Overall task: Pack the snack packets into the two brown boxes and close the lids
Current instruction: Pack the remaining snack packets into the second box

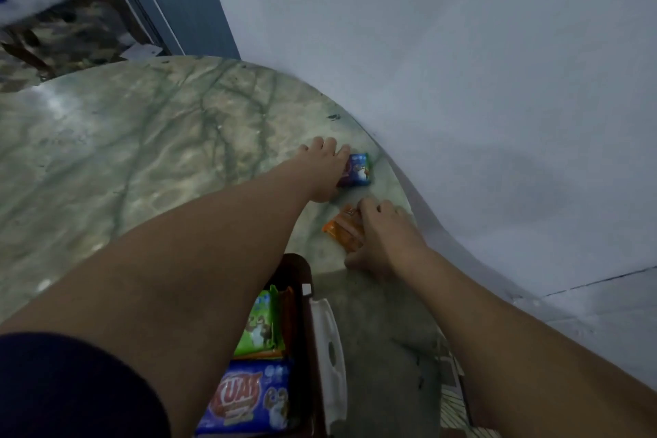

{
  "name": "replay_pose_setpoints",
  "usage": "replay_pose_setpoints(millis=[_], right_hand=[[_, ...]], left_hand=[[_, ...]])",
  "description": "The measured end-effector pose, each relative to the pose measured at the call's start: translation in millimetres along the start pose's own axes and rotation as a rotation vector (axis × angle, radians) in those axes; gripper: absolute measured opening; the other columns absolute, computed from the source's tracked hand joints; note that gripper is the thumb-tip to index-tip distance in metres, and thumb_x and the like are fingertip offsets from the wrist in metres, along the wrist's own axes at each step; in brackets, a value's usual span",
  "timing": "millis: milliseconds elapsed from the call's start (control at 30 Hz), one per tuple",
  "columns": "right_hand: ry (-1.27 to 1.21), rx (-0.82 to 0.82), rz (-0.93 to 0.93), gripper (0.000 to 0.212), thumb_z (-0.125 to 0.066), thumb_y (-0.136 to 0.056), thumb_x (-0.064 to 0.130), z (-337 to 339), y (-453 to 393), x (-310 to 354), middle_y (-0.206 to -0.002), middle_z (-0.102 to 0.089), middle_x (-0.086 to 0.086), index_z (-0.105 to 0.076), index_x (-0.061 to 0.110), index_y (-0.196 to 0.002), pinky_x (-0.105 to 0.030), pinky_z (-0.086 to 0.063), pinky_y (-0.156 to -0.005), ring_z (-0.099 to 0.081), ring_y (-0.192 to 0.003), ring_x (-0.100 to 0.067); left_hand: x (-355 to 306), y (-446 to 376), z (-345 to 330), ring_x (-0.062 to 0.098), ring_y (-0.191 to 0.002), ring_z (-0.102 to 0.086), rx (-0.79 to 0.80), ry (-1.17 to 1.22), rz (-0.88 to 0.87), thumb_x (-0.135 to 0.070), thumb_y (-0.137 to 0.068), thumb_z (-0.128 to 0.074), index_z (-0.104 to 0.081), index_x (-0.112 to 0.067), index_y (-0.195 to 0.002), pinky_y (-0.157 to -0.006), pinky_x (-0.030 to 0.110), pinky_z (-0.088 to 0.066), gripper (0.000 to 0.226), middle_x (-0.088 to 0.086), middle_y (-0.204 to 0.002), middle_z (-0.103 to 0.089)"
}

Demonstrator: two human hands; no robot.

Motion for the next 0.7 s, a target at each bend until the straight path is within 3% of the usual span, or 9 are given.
replay_pose_setpoints(millis=[100, 233, 400, 500, 633, 700], right_hand=[[0.029, -0.005, -0.002, 0.087, -0.081, -0.068, 0.056, 0.3, -0.8, 0.0, -0.132, -0.044, -0.011, -0.036, 0.022, -0.135, -0.045, -0.046, -0.099, -0.045, -0.124, -0.033], [-0.015, -0.017, -0.029, 0.088, -0.084, -0.068, 0.054, 1.5, 2.6, -1.0, -0.131, -0.043, -0.013, -0.035, 0.020, -0.133, -0.046, -0.046, -0.097, -0.044, -0.123, -0.035], [-0.275, -0.144, -0.035, 0.069, -0.079, -0.073, 0.044, 17.9, 12.4, 7.9, -0.120, -0.047, -0.011, -0.035, 0.017, -0.118, -0.036, -0.045, -0.079, -0.052, -0.105, -0.029], [-0.451, -0.203, -0.023, 0.064, -0.077, -0.078, 0.041, 36.4, 19.8, 24.9, -0.120, -0.054, -0.009, -0.035, 0.016, -0.119, -0.035, -0.045, -0.080, -0.056, -0.105, -0.027], [-0.457, -0.279, 0.047, 0.057, -0.075, -0.079, 0.040, 61.4, 43.4, 62.8, -0.112, -0.057, -0.003, -0.038, 0.020, -0.116, -0.035, -0.045, -0.079, -0.057, -0.097, -0.024], [-0.441, -0.308, 0.079, 0.058, -0.074, -0.079, 0.044, 70.3, 51.6, 74.8, -0.109, -0.057, 0.000, -0.038, 0.023, -0.119, -0.034, -0.043, -0.078, -0.057, -0.094, -0.022]], left_hand=[[14.4, 8.9, -9.5, 0.037, -0.131, -0.035, 0.072, 0.130, 0.094, -0.059, -0.076, -0.074, -0.032, -0.011, -0.145, -0.103, 0.049, -0.039, 0.094, 0.017, -0.142, -0.035], [38.5, 37.5, -19.6, 0.039, -0.115, -0.053, 0.058, 0.331, 0.201, -0.047, -0.069, -0.083, -0.032, -0.007, -0.137, -0.087, 0.040, -0.049, 0.093, 0.020, -0.140, -0.028], [69.8, 80.4, -3.7, 0.037, -0.111, -0.057, -0.088, 0.479, 0.245, -0.041, -0.074, -0.082, -0.030, -0.006, -0.130, -0.078, 0.036, -0.042, 0.084, 0.019, -0.126, -0.048], [87.6, 113.1, 11.1, 0.036, -0.110, -0.057, -0.171, 0.529, 0.291, -0.041, -0.074, -0.080, -0.027, -0.007, -0.136, -0.078, 0.035, -0.041, 0.088, 0.019, -0.126, -0.051], [114.2, 171.1, 32.0, 0.029, -0.087, -0.057, -0.320, 0.491, 0.407, -0.049, -0.076, -0.074, -0.032, -0.020, -0.110, -0.068, 0.035, -0.039, 0.061, 0.007, -0.103, -0.058], [118.5, 191.4, 39.8, 0.028, -0.084, -0.057, -0.366, 0.480, 0.427, -0.051, -0.077, -0.071, -0.035, -0.020, -0.108, -0.066, 0.035, -0.039, 0.056, 0.002, -0.095, -0.056]])
Point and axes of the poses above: each hand's wrist, its own y-axis away from the middle knuckle, its own z-axis out of the back of the hand, x = y × z, the point moved 9 cm from there along -y, towards the middle knuckle
